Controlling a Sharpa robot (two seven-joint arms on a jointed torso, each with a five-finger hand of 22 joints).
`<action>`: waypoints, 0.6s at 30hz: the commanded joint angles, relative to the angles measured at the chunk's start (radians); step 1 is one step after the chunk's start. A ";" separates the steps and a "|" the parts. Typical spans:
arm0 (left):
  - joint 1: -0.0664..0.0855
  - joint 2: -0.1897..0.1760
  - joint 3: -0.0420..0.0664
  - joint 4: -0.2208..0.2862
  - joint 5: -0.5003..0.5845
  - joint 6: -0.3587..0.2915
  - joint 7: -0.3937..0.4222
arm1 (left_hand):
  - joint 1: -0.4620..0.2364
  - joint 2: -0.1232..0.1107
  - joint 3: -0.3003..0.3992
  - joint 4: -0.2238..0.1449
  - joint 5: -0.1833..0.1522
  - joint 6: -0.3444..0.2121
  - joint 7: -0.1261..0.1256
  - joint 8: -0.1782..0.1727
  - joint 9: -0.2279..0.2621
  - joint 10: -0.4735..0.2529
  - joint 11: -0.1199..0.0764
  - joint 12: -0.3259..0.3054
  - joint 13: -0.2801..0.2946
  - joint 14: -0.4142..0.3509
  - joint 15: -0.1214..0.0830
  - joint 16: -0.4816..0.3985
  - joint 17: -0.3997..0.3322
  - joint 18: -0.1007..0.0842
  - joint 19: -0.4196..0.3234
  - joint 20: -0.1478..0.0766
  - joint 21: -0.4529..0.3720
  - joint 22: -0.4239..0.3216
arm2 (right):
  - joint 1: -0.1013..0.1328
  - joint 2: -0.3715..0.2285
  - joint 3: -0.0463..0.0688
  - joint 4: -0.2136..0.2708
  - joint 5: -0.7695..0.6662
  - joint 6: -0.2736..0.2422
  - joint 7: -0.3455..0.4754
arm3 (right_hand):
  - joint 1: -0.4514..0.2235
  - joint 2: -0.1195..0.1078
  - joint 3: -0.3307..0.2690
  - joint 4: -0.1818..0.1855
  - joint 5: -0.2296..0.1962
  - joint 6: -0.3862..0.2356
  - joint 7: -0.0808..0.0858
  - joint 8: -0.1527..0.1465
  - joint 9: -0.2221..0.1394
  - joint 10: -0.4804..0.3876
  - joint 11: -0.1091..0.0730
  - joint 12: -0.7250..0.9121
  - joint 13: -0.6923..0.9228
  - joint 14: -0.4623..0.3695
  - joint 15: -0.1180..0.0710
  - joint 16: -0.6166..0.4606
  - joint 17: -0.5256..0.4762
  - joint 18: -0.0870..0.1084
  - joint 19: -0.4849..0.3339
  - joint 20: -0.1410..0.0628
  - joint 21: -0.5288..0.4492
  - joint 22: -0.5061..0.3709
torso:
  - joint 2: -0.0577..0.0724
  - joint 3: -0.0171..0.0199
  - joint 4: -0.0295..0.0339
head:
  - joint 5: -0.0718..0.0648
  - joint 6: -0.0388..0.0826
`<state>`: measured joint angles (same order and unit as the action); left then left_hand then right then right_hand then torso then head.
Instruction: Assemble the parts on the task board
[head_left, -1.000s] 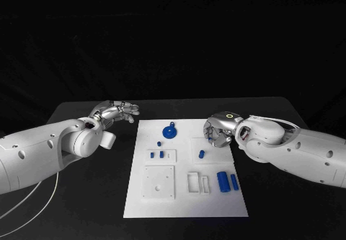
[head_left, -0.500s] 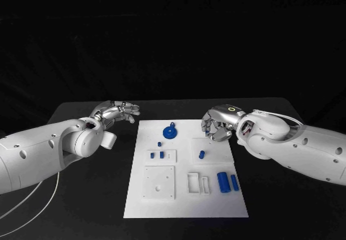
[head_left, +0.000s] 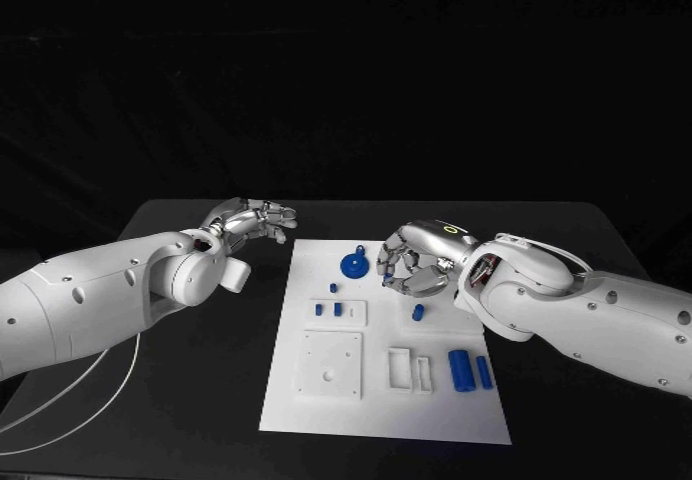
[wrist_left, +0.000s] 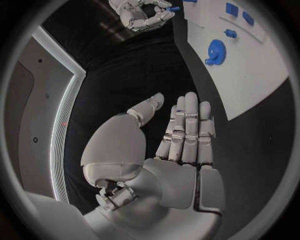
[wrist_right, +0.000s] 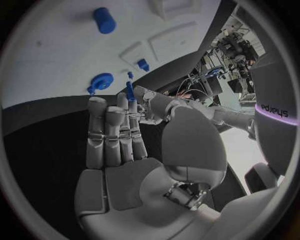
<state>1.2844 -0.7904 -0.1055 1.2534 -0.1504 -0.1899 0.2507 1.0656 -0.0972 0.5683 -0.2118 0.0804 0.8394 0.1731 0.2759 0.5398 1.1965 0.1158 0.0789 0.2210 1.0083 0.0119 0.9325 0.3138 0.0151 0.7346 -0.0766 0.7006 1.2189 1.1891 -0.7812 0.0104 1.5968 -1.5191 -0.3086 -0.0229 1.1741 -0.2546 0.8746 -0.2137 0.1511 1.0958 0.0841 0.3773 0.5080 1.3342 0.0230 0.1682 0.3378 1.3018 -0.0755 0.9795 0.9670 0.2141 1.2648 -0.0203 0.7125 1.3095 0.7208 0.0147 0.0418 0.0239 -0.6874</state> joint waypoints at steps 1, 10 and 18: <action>0.001 0.006 0.001 -0.002 0.002 0.006 0.012 | -0.008 -0.003 -0.006 0.000 -0.003 -0.009 0.002 0.004 0.001 -0.005 -0.001 -0.001 0.002 -0.001 0.002 -0.007 0.001 0.002 -0.003 -0.008 -0.004 0.001 | -0.009 0.021 0.000 0.006 0.016 -0.016 0.032 | -0.002 0.011 -0.008 -0.003 0.008 -0.003 0.003 -0.006 0.001 0.007 0.003 -0.005 0.014 -0.009 -0.008 -0.005 0.001 0.048 0.006 -0.015 0.004 0.018 | 0.000 -0.0002 -0.0003 | 0.028 -0.003; 0.001 0.017 0.001 -0.012 0.002 0.004 0.012 | -0.008 -0.004 -0.006 0.000 -0.003 -0.009 0.001 0.004 0.001 -0.005 -0.001 0.000 0.002 -0.001 0.002 -0.007 0.002 0.002 -0.002 -0.008 -0.005 0.001 | -0.042 0.069 -0.013 -0.003 -0.063 -0.001 0.029 | -0.003 0.015 -0.012 -0.008 0.009 -0.004 0.003 -0.007 0.003 0.007 0.004 -0.008 0.016 -0.010 -0.008 -0.007 0.003 0.048 0.004 -0.015 0.004 0.018 | 0.000 -0.0006 -0.0002 | 0.090 -0.018; 0.001 0.022 0.001 -0.014 0.002 0.003 0.010 | -0.008 -0.005 -0.005 0.000 -0.003 -0.009 0.001 0.005 0.001 -0.004 -0.001 0.000 0.002 0.000 0.002 -0.008 0.002 0.002 -0.002 -0.008 -0.005 0.001 | -0.069 0.095 -0.040 -0.003 -0.122 0.019 0.022 | -0.004 0.016 -0.013 -0.010 0.009 -0.004 0.003 -0.007 0.004 0.007 0.004 -0.008 0.017 -0.010 -0.008 -0.007 0.003 0.048 0.004 -0.014 0.004 0.018 | 0.001 0.0008 -0.0002 | 0.120 -0.029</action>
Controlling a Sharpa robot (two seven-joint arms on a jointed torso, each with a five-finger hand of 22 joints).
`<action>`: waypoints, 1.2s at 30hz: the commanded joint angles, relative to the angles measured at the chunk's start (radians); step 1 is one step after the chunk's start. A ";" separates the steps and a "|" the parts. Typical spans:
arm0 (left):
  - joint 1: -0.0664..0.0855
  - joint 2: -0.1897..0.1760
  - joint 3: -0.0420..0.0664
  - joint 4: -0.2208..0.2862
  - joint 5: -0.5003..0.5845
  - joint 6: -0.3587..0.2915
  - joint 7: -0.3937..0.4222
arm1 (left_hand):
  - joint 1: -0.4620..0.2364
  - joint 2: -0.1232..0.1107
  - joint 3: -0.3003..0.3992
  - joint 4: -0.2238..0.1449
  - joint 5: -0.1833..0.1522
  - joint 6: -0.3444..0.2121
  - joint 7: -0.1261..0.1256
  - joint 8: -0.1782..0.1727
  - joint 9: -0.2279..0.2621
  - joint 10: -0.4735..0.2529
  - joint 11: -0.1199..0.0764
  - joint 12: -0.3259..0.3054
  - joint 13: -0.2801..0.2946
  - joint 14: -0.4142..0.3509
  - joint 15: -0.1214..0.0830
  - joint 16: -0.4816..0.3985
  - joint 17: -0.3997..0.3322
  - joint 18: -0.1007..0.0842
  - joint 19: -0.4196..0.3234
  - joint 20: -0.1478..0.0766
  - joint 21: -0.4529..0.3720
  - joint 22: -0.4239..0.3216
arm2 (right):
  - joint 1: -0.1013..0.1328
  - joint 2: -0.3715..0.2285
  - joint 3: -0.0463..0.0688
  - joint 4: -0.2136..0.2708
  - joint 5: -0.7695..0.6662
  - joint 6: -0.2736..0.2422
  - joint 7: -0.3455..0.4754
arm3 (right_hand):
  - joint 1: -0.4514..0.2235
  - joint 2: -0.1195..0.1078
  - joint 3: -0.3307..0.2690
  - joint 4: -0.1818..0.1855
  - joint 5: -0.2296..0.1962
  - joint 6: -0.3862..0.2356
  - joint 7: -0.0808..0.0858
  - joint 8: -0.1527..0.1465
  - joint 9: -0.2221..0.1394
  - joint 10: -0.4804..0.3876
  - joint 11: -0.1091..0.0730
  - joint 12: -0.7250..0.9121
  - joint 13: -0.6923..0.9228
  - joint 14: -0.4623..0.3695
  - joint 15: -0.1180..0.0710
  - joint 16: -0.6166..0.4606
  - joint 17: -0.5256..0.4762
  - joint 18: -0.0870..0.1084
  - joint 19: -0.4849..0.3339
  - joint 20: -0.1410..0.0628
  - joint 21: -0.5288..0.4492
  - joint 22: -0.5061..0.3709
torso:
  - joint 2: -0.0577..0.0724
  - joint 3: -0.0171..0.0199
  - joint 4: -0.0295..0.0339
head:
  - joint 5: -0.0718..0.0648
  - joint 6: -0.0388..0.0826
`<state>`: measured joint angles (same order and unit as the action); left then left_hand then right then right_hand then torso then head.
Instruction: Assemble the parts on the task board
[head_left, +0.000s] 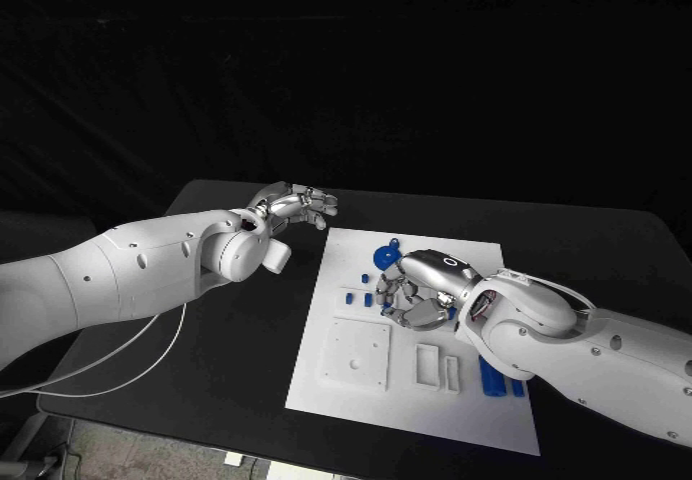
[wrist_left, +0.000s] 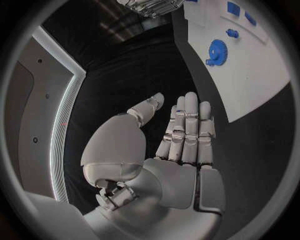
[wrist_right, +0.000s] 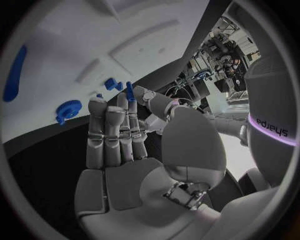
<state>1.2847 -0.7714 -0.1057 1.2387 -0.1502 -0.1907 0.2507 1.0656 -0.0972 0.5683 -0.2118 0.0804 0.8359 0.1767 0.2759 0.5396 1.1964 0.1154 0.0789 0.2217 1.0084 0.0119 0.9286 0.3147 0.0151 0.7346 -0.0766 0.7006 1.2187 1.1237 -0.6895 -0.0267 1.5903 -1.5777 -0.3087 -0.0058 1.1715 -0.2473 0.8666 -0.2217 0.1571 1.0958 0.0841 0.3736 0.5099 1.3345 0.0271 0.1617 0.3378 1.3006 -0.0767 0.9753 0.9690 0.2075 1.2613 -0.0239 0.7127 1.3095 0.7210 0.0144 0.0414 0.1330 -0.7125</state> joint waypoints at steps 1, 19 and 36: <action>0.001 0.003 0.001 0.001 0.002 0.004 0.010 | -0.008 -0.005 -0.006 0.000 -0.003 -0.005 -0.002 0.005 0.002 -0.004 -0.001 0.000 0.001 0.000 0.002 -0.004 0.002 0.002 -0.002 -0.008 -0.005 0.001 | -0.006 0.004 -0.004 0.004 -0.070 0.022 0.003 | -0.001 0.008 -0.006 -0.002 0.003 -0.004 0.003 -0.004 0.002 0.007 -0.001 -0.002 0.017 -0.008 -0.007 -0.003 0.001 0.054 0.008 -0.011 0.004 0.018 | 0.001 0.0009 -0.0003 | 0.012 -0.006; 0.001 0.006 0.001 -0.002 0.002 0.009 0.009 | -0.007 -0.005 -0.005 0.000 -0.003 -0.006 -0.002 0.006 0.002 -0.005 -0.001 0.000 0.002 0.000 0.002 -0.005 0.002 0.002 -0.002 -0.008 -0.006 0.002 | -0.035 0.019 -0.041 0.012 -0.149 0.040 -0.019 | -0.001 0.010 -0.008 -0.007 0.003 -0.003 0.003 -0.004 0.003 0.008 -0.001 -0.003 0.018 -0.007 -0.007 -0.004 0.002 0.054 0.008 -0.010 0.006 0.018 | 0.001 -0.0007 -0.0007 | 0.035 -0.026; 0.001 0.005 0.001 -0.003 0.002 0.017 0.002 | -0.008 -0.006 -0.005 0.001 -0.003 -0.007 -0.002 0.007 0.002 -0.006 0.000 0.001 0.002 -0.001 0.002 -0.007 0.003 0.002 -0.002 -0.008 -0.008 0.002 | -0.046 0.033 -0.045 0.005 -0.156 0.046 -0.023 | -0.002 0.010 -0.010 -0.010 0.003 -0.002 0.002 -0.004 0.005 0.010 -0.001 -0.004 0.020 -0.005 -0.007 -0.004 0.003 0.054 0.011 -0.009 0.008 0.018 | 0.001 -0.0006 0.0002 | 0.043 -0.034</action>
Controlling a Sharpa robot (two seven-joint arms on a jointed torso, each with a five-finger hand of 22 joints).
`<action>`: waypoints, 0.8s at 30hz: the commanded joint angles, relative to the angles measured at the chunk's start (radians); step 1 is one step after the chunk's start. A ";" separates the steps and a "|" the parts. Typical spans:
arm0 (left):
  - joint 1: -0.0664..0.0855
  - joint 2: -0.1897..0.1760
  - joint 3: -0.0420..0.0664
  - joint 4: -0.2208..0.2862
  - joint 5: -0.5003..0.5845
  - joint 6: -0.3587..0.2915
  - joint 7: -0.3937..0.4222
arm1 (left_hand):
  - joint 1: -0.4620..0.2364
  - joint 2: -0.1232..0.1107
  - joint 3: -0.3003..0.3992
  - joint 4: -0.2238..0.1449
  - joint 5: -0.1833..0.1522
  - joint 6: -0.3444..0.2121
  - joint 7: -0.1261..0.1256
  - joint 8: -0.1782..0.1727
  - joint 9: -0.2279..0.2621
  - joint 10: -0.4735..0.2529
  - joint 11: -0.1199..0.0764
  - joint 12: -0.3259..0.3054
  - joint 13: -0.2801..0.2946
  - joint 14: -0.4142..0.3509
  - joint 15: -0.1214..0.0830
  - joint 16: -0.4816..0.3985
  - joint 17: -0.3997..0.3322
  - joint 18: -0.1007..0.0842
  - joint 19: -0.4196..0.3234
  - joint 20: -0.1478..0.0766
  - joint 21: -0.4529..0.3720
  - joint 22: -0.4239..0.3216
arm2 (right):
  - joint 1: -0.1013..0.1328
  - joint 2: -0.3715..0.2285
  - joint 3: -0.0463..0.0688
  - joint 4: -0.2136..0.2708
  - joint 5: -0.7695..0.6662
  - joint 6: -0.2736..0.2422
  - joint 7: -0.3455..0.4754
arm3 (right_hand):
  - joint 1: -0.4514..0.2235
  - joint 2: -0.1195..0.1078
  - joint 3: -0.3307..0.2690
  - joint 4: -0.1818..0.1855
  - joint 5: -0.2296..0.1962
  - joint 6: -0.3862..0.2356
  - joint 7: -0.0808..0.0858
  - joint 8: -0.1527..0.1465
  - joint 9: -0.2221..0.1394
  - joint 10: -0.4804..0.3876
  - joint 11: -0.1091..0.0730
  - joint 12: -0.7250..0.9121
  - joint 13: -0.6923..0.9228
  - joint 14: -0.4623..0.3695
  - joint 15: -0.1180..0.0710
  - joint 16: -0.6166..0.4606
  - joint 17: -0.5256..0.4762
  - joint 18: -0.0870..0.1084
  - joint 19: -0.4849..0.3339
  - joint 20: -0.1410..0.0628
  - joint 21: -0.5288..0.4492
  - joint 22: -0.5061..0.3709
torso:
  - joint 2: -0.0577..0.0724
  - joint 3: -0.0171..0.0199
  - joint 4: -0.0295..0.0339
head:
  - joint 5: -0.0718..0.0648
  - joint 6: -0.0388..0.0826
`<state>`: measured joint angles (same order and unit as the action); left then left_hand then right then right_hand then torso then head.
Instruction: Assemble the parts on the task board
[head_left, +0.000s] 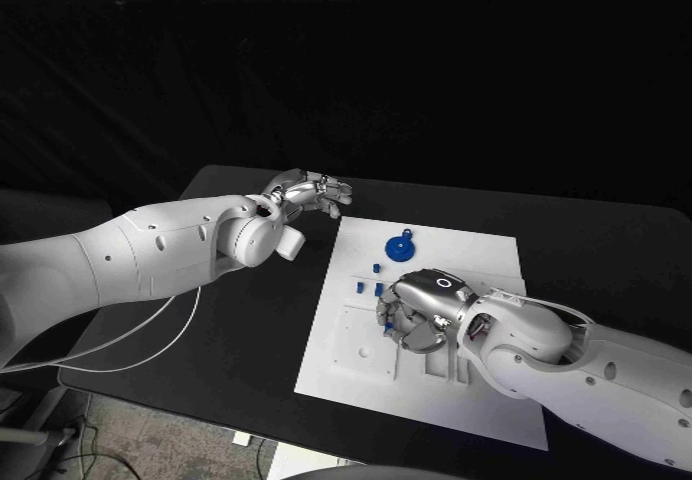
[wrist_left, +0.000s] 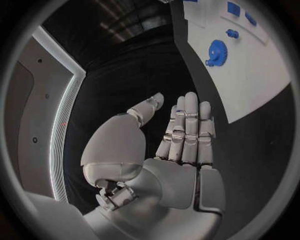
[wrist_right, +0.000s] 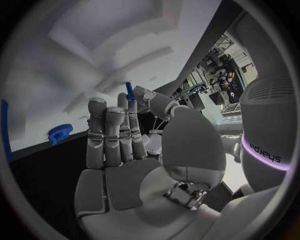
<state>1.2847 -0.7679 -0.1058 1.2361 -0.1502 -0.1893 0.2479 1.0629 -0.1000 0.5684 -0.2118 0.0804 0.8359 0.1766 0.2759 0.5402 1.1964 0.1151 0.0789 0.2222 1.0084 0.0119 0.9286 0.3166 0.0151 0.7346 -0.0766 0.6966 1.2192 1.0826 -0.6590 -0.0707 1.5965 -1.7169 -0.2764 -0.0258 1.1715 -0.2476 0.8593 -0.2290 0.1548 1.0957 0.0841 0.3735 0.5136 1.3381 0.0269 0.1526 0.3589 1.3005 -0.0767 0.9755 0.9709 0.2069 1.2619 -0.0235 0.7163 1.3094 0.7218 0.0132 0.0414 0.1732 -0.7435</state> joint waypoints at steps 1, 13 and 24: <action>0.001 0.001 0.001 -0.001 0.002 0.016 0.004 | -0.006 -0.003 -0.005 0.001 -0.003 -0.007 -0.002 0.007 0.001 -0.006 0.000 0.001 0.002 -0.001 0.002 -0.007 0.002 0.002 -0.002 -0.008 -0.004 0.001 | -0.006 0.003 -0.001 -0.001 -0.017 0.014 -0.003 | -0.002 0.011 -0.002 -0.002 0.005 -0.002 0.002 -0.004 0.001 0.006 -0.001 0.005 -0.001 -0.005 -0.007 -0.005 0.001 0.055 0.010 -0.009 0.005 0.018 | 0.000 0.0007 0.0000 | 0.003 -0.004; 0.001 0.001 0.001 -0.005 0.002 0.017 0.003 | -0.006 -0.003 -0.005 0.002 -0.004 -0.008 -0.002 0.007 0.001 -0.007 0.000 0.001 0.002 -0.001 0.003 -0.008 0.002 0.002 -0.002 -0.008 -0.004 0.002 | -0.009 0.000 -0.001 0.004 -0.017 0.018 -0.003 | -0.002 0.011 -0.003 -0.003 0.006 -0.001 0.002 -0.004 0.002 0.007 -0.001 0.005 0.000 -0.004 -0.008 -0.005 0.002 0.055 0.011 -0.009 0.006 0.018 | 0.000 0.0011 -0.0009 | 0.008 -0.011; 0.001 0.002 0.001 -0.005 0.002 0.017 0.003 | -0.005 -0.004 -0.005 0.002 -0.004 -0.009 -0.002 0.008 0.001 -0.008 0.000 0.001 0.002 -0.001 0.003 -0.009 0.003 0.002 -0.002 -0.008 -0.005 0.002 | -0.009 0.015 -0.002 -0.008 -0.044 0.038 -0.018 | -0.003 0.011 -0.003 -0.004 0.006 -0.001 0.002 -0.005 0.002 0.007 -0.001 0.004 0.000 -0.004 -0.008 -0.005 0.002 0.055 0.011 -0.009 0.006 0.018 | 0.000 0.0008 -0.0005 | 0.006 -0.011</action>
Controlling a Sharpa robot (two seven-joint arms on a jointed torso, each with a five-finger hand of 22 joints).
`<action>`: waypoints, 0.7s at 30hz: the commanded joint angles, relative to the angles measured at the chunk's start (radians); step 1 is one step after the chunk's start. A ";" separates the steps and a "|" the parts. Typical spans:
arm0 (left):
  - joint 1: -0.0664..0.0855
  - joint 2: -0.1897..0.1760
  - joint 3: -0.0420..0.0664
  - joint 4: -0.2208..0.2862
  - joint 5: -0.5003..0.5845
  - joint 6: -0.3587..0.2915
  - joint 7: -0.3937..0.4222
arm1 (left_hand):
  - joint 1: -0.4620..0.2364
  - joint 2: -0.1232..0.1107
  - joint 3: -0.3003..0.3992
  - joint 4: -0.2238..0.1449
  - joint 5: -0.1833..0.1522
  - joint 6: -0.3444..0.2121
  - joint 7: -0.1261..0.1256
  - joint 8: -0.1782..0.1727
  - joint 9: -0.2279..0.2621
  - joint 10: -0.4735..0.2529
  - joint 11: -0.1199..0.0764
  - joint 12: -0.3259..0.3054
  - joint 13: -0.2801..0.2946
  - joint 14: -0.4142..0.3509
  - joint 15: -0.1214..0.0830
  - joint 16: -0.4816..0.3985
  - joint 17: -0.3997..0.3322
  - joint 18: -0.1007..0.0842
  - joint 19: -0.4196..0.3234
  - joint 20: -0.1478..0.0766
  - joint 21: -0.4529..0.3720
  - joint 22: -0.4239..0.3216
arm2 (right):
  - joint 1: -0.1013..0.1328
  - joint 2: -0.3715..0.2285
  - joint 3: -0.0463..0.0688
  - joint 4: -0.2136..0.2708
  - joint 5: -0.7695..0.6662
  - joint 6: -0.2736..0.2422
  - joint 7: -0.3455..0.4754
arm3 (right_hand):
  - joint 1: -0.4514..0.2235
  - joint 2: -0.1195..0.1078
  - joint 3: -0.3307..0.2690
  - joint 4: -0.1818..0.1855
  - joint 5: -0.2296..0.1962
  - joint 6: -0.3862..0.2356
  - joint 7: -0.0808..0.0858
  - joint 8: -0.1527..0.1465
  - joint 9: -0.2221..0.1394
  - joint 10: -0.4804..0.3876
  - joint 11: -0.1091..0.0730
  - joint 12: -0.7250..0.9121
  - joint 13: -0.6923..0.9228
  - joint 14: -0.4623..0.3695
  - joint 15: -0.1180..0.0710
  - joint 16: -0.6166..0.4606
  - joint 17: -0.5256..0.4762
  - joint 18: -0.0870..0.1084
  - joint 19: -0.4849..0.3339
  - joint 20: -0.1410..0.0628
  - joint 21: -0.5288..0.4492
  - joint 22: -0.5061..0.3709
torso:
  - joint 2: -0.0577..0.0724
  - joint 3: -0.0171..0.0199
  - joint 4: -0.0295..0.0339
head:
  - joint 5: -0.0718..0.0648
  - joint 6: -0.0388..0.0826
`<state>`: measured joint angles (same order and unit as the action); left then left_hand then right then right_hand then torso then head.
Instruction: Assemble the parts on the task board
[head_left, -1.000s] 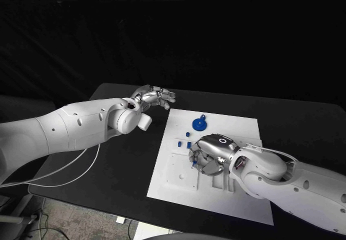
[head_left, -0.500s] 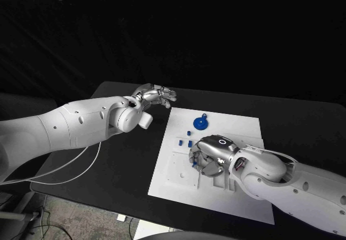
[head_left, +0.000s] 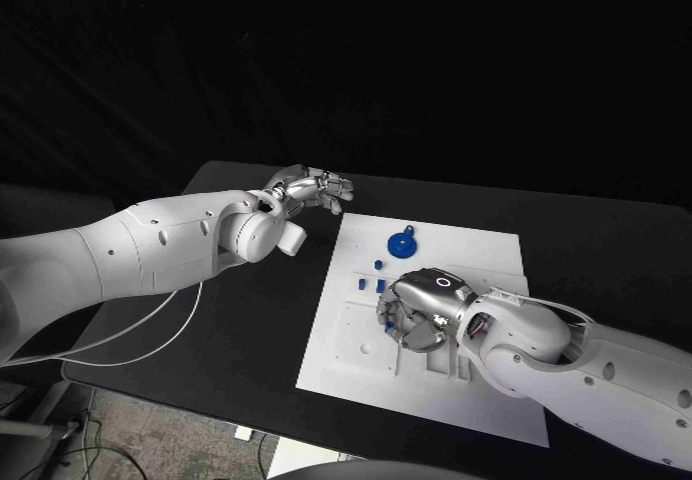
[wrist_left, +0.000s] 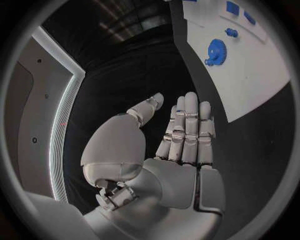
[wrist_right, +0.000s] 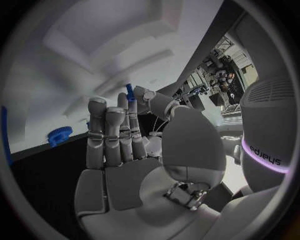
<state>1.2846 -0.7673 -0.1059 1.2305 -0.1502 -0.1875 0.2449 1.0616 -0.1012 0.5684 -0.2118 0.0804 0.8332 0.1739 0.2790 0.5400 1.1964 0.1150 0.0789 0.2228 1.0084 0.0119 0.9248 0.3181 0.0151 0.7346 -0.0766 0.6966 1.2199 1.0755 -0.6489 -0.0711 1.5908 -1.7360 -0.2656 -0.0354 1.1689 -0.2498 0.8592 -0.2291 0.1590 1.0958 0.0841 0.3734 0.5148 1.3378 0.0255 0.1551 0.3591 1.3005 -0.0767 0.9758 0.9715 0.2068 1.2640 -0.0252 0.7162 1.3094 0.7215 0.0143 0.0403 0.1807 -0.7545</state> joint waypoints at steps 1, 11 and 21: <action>0.001 0.002 0.001 0.001 0.002 0.015 0.006 | -0.004 -0.002 -0.005 0.002 -0.004 -0.007 0.001 0.005 0.002 -0.008 0.000 0.001 0.001 -0.001 0.003 -0.005 0.002 0.002 -0.002 -0.008 -0.005 0.001 | -0.002 0.007 -0.002 -0.003 -0.025 0.029 -0.009 | 0.000 0.013 -0.003 -0.004 0.002 -0.001 0.002 -0.004 0.001 0.008 0.000 0.002 0.000 -0.004 -0.008 -0.006 0.001 0.055 0.009 -0.007 0.006 0.018 | 0.000 0.0000 0.0005 | -0.002 -0.001; 0.001 0.004 0.001 0.000 0.007 0.014 0.004 | -0.004 -0.003 -0.005 0.002 -0.004 -0.007 0.001 0.005 0.002 -0.009 0.001 0.001 0.001 -0.001 0.003 -0.006 0.002 0.002 -0.002 -0.008 -0.006 0.002 | -0.002 0.020 -0.014 -0.012 -0.022 0.053 -0.004 | -0.003 0.013 -0.004 -0.004 0.000 -0.002 0.003 -0.006 0.002 0.006 0.001 -0.001 0.001 -0.005 -0.007 -0.008 0.002 0.055 0.007 -0.004 0.006 0.018 | 0.000 -0.0007 0.0015 | -0.004 -0.005; 0.001 0.002 0.001 -0.001 0.007 0.015 0.001 | -0.005 -0.005 -0.005 0.003 -0.004 -0.011 0.003 0.004 0.001 -0.012 0.002 0.000 0.001 0.000 0.003 -0.007 0.004 0.002 -0.001 -0.007 -0.007 0.002 | -0.002 0.007 -0.014 -0.019 0.025 0.018 0.014 | -0.044 -0.001 -0.057 -0.011 0.126 -0.030 0.015 -0.027 0.005 -0.018 0.013 -0.029 0.005 -0.017 0.005 -0.031 0.000 0.055 -0.008 -0.002 0.014 0.019 | -0.001 -0.0008 0.0001 | -0.003 -0.006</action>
<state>1.2846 -0.7662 -0.1058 1.2290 -0.1493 -0.1869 0.2423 1.0616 -0.1012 0.5684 -0.2118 0.0804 0.8297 0.1774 0.2789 0.5398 1.1911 0.1178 0.0789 0.2225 1.0084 0.0119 0.9248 0.3202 0.0151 0.7346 -0.0766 0.6966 1.2207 1.0780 -0.6391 -0.0808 1.5777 -1.7362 -0.2542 -0.0327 1.1416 -0.2446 0.8083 -0.2398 0.2778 1.0748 0.0968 0.3509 0.5222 1.3294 0.0334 0.1330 0.3702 1.2944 -0.0706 0.9520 0.9751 0.2063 1.2647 -0.0265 0.7269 1.3094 0.7212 0.0133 0.0407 0.1768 -0.7594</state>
